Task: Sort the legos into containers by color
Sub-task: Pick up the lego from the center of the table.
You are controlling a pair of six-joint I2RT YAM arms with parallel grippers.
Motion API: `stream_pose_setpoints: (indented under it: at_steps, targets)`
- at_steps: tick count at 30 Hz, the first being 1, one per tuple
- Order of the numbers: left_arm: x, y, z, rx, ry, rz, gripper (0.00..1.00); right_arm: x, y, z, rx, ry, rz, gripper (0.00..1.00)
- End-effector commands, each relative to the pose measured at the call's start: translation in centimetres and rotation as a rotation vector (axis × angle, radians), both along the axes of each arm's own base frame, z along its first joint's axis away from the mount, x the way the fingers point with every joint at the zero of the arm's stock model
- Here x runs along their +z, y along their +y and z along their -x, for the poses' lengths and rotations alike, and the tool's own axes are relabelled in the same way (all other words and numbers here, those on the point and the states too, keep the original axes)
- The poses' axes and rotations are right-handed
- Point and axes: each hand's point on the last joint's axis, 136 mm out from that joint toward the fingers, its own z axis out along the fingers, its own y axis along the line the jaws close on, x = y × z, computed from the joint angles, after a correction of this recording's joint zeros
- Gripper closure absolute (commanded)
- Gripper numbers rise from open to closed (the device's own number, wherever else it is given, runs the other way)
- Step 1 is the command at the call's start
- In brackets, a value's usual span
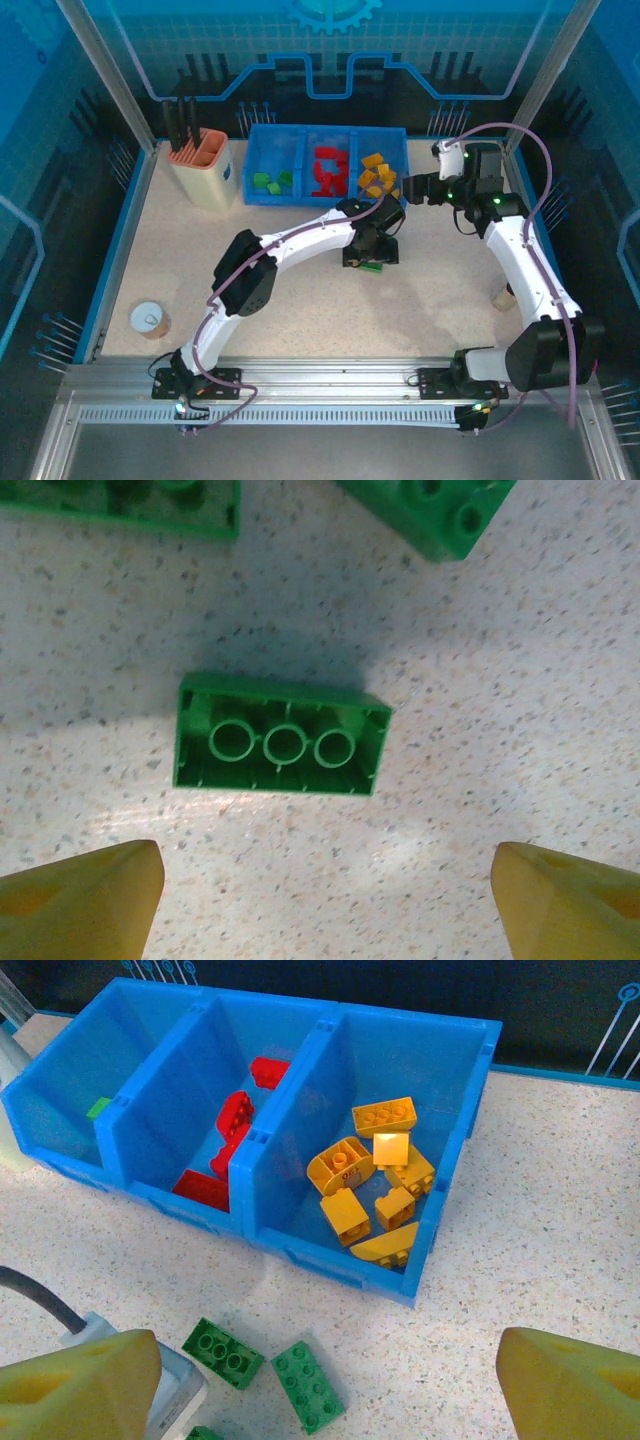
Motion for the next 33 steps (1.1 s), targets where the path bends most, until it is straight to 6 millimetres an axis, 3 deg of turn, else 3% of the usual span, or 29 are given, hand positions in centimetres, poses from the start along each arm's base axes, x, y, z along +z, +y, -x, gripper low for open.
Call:
stream_pose_setpoints:
  at_steps: [1, 11, 16, 33]
  targets:
    - [0.5, 1.2, 0.2, -0.043, -0.027, -0.081, 0.14, 0.3, -0.2, -0.5, -0.003, -0.01, -0.032, 0.11]
    - [-0.1, 0.7, -2.4, -0.21, -0.148, -0.161, 0.12, 0.5, -1.2, -0.4, -0.042, -0.005, -0.037, 0.07]
    - [-1.8, 0.9, -2.3, -0.262, -0.143, -0.194, 0.12, 0.8, -2.1, -0.4, -0.078, -0.004, -0.065, 0.04]
    - [-5.2, 0.2, -1.9, -0.252, -0.097, -0.167, 0.13, -0.1, -2.2, -0.7, -0.085, 0.031, -0.085, 0.02]
